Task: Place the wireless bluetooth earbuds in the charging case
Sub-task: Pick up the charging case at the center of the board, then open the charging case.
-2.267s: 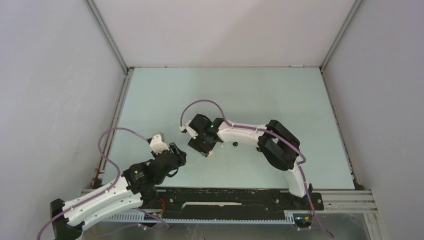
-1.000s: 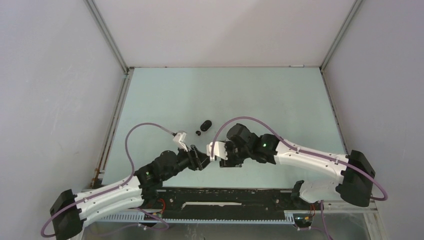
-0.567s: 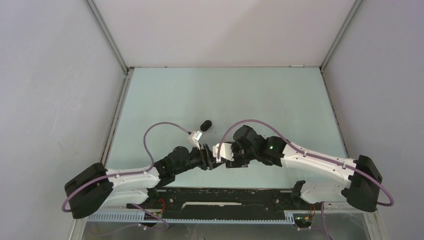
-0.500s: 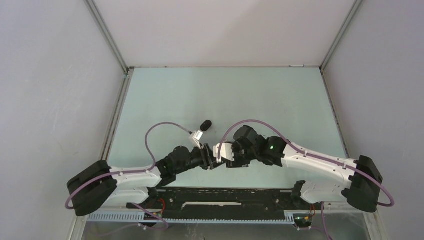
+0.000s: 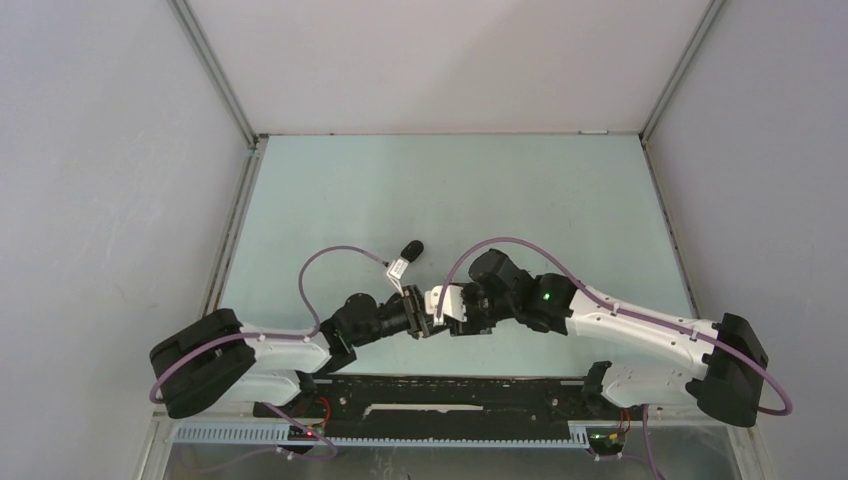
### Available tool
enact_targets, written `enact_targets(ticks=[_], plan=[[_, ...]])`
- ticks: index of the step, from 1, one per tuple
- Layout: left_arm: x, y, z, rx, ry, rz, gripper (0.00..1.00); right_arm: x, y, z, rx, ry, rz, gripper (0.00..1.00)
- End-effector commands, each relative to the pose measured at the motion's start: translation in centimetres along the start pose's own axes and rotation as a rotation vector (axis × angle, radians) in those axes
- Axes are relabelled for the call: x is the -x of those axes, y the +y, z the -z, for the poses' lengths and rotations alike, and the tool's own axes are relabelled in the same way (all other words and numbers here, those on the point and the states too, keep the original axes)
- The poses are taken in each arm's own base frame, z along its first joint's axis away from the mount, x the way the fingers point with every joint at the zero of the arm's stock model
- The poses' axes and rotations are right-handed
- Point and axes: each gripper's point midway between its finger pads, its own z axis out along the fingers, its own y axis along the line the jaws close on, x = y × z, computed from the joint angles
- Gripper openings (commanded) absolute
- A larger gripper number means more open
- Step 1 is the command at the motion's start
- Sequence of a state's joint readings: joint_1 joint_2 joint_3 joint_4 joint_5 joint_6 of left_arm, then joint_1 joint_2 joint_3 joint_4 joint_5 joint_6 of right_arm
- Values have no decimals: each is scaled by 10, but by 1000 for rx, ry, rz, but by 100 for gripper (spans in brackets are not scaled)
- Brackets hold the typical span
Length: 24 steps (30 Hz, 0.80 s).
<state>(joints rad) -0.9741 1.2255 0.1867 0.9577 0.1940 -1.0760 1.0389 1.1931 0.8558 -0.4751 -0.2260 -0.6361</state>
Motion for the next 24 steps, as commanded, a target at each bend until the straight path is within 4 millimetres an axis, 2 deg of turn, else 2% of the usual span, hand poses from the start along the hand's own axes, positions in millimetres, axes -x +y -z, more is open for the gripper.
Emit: enact_targets(ticks=[1, 3, 6, 10, 12, 14, 16, 19, 21, 24], plan=[[1, -18, -5, -69, 19, 16, 42, 22, -11, 6, -44, -78, 20, 28], [-2, -18, -6, -76, 29, 20, 41, 21, -13, 7, -50, -76, 20, 28], [-5, -18, -7, -84, 43, 14, 31, 20, -13, 7, -52, -72, 18, 32], [-6, -18, -4, -104, 36, -36, 11, 17, -6, 16, -11, -85, 10, 57], [-5, -17, -1, -110, 16, -87, 6, 20, -4, 29, 16, -120, -20, 69], [-5, -17, 2, -115, -4, -166, 3, 25, -6, 46, 47, -153, -96, 75], [-8, -16, 4, -123, -10, -281, 1, 32, -4, 65, 118, -197, -212, 76], [-17, -20, 5, -159, 8, -434, 2, 42, -10, 88, 211, -274, -415, 74], [-22, -27, 5, -194, 3, -551, 2, 42, -10, 96, 286, -300, -523, 70], [-30, -39, 7, -249, -17, -725, 3, 31, 4, 93, 384, -266, -567, 59]])
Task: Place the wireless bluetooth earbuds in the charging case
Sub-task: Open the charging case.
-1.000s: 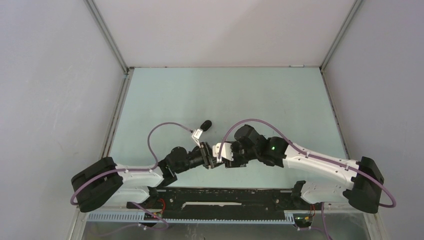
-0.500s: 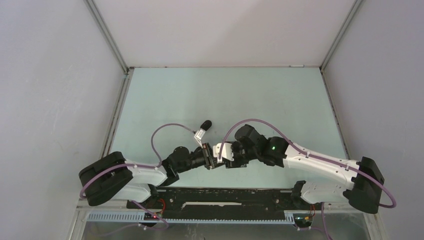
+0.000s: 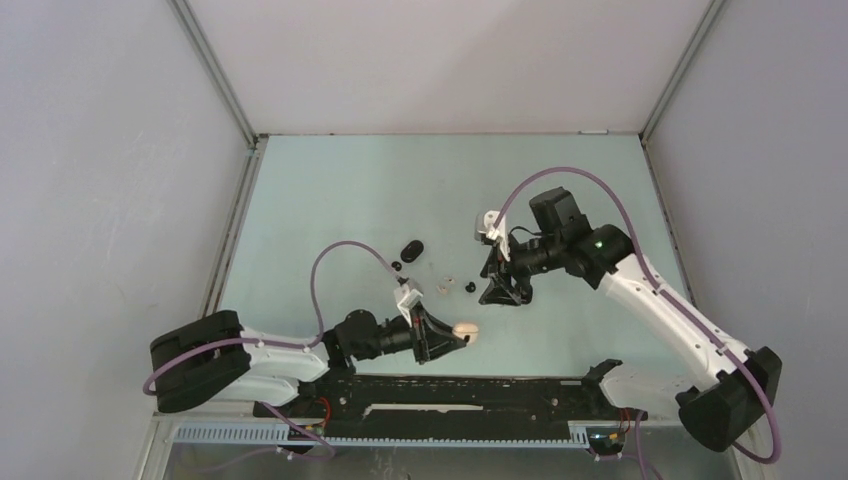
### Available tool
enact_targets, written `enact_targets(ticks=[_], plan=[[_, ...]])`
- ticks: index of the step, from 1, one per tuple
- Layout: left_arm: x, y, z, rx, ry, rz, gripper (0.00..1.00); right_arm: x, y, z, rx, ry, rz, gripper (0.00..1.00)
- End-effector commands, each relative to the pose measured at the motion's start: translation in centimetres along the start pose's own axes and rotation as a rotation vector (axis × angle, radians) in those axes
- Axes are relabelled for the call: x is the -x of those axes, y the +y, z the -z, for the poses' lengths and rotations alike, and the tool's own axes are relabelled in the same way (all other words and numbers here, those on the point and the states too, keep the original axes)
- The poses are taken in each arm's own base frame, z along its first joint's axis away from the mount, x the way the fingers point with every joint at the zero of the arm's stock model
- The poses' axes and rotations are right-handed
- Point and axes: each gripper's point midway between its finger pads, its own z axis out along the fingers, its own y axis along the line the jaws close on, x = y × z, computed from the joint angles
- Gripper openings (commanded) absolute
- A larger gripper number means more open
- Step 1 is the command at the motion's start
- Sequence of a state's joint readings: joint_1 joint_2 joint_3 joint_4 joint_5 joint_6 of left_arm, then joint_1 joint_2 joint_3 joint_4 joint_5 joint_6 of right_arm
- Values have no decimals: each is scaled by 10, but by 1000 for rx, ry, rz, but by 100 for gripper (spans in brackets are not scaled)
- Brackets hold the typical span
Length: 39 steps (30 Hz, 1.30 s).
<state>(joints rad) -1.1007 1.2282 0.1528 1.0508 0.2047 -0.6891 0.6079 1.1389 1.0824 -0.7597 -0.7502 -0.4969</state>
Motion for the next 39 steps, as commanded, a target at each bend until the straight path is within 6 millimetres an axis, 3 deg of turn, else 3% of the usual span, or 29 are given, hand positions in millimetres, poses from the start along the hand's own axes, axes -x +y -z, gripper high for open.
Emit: enact_targets(ticks=[1, 7, 15, 25, 32, 36, 39], plan=[[17, -26, -2, -96, -95, -367, 3, -15, 48, 1, 282, 33, -192, 58], [13, -43, -6, -167, -87, -456, 3, -28, 63, -4, 339, 43, -155, 57], [7, -58, -10, -254, -92, -412, 3, -43, 85, -14, 382, 117, -42, 56], [9, -67, -12, -281, -133, -412, 3, -50, 80, -24, 354, 162, -54, 48], [11, -64, -12, -256, -150, -427, 3, -52, 78, -27, 342, 175, -56, 32], [10, -56, -14, -218, -150, -422, 21, -53, 76, -27, 321, 186, -28, 17], [2, -49, -15, -197, -126, -417, 32, -56, 72, -26, 266, 222, 41, 14]])
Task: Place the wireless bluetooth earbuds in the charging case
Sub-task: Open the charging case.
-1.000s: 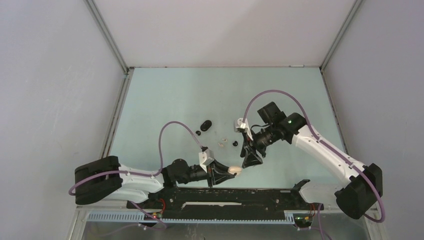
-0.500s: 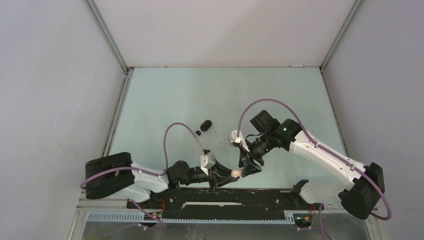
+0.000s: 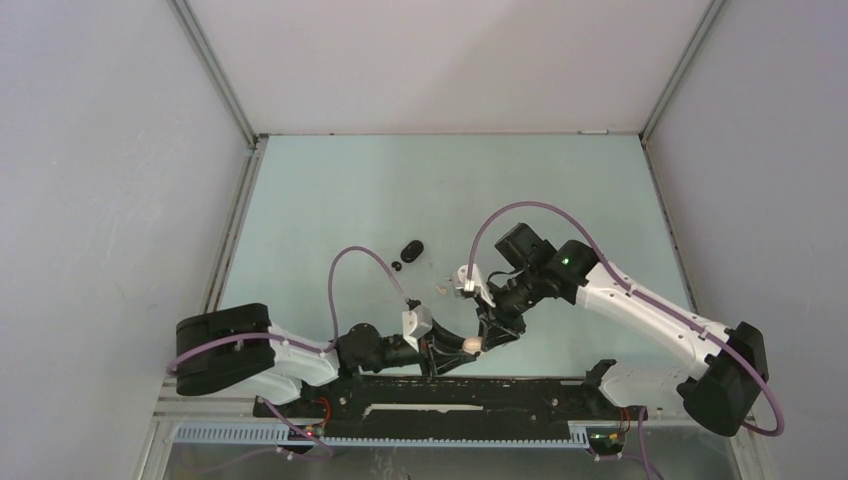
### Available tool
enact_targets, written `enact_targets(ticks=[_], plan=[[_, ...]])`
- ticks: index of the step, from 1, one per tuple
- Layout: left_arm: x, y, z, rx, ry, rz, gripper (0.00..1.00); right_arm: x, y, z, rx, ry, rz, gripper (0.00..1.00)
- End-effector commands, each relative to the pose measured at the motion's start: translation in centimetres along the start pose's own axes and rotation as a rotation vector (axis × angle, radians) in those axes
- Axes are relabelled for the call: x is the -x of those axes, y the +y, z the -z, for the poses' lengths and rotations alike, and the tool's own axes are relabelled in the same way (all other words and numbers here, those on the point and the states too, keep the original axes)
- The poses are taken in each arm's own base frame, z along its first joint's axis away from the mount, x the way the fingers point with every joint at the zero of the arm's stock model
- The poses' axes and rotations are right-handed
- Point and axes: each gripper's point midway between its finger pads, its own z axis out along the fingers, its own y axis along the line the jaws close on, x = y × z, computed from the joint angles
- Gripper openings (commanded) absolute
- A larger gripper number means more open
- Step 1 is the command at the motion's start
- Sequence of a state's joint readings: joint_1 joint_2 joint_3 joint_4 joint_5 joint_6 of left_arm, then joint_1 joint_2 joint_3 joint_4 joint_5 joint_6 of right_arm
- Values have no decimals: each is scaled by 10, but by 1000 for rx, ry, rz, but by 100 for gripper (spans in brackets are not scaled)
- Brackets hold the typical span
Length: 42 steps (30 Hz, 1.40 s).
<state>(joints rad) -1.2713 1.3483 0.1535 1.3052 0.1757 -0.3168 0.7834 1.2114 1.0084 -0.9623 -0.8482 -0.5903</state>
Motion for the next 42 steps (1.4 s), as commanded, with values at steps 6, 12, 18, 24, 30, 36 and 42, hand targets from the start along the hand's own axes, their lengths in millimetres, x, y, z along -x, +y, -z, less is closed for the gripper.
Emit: enact_targets(ticks=[6, 12, 18, 24, 30, 36, 42], plan=[[2, 1, -11, 11, -30, -34, 34, -3, -12, 2, -136, 78, 123, 13], [2, 0, -16, 13, -32, -40, 30, -2, -13, 0, -134, 85, 122, 13], [5, 3, -15, 31, -43, -46, 24, -1, -12, -2, -119, 83, 104, 13], [5, 2, -14, 23, -41, -61, 3, -2, -12, -5, -107, 87, 84, 15], [2, -7, -15, -15, -32, -88, 0, 4, -23, -1, -155, 56, 33, 32], [-1, -11, -15, -31, -22, -95, 0, 18, -31, 15, -163, -14, -22, 35], [0, -9, -14, -17, -27, -89, 0, 26, -29, 23, -142, -65, -52, 36]])
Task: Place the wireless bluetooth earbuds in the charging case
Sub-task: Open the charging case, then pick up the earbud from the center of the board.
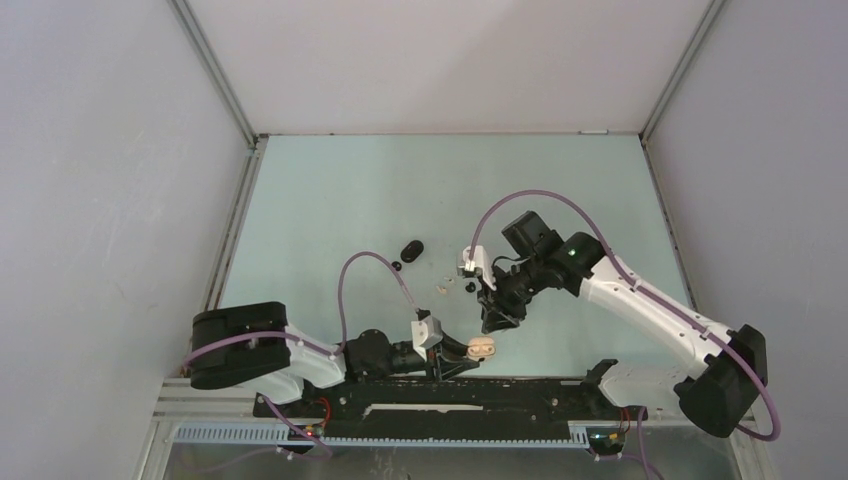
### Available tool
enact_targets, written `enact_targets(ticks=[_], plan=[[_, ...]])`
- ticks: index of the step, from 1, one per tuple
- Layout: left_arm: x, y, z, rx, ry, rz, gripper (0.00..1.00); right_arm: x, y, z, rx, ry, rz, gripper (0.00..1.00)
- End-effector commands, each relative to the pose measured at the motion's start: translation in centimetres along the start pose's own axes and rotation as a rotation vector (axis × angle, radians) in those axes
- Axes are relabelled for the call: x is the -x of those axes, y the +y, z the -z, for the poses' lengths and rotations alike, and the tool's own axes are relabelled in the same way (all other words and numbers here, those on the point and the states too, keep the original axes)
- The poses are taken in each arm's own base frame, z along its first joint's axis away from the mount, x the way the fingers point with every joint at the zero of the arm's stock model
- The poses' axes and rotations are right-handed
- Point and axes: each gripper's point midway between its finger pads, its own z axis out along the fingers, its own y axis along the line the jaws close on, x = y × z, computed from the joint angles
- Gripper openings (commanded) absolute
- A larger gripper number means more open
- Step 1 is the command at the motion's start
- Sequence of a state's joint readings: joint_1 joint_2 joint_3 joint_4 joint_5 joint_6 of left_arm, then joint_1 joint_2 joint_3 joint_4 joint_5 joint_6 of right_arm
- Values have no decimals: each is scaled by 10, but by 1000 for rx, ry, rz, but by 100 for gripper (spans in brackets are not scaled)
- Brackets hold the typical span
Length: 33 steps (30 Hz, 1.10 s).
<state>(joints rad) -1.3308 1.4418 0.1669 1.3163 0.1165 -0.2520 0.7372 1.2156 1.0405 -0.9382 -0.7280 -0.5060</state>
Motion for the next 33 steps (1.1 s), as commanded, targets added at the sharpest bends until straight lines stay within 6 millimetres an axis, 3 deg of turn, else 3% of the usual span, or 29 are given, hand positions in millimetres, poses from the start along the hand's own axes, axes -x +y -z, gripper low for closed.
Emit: enact_targets(ticks=[1, 6, 9, 13, 17, 24, 29, 33], plan=[[27, -7, -7, -24, -95, -35, 0, 27, 2, 12, 26, -96, 19, 37], [28, -1, -5, 12, -103, -15, 0, 49, 13, 46, 62, -225, 43, 43], [30, 2, -2, 33, -110, -10, 0, 56, 2, 67, -10, -277, 53, 45], [33, 8, 3, 68, -126, -6, 0, 49, -21, 75, -140, -247, 44, 45], [36, 18, 13, 123, -140, -1, 0, 38, -44, 68, -187, -248, 10, 42], [41, 40, 32, 253, -143, 20, 0, 21, -113, 56, -393, -199, -127, 35], [40, 48, 47, 310, -142, 22, 0, 15, -140, 38, -414, -158, -143, 32], [35, 54, 58, 347, -135, 26, 0, 15, -157, 13, -402, -92, -155, 29]])
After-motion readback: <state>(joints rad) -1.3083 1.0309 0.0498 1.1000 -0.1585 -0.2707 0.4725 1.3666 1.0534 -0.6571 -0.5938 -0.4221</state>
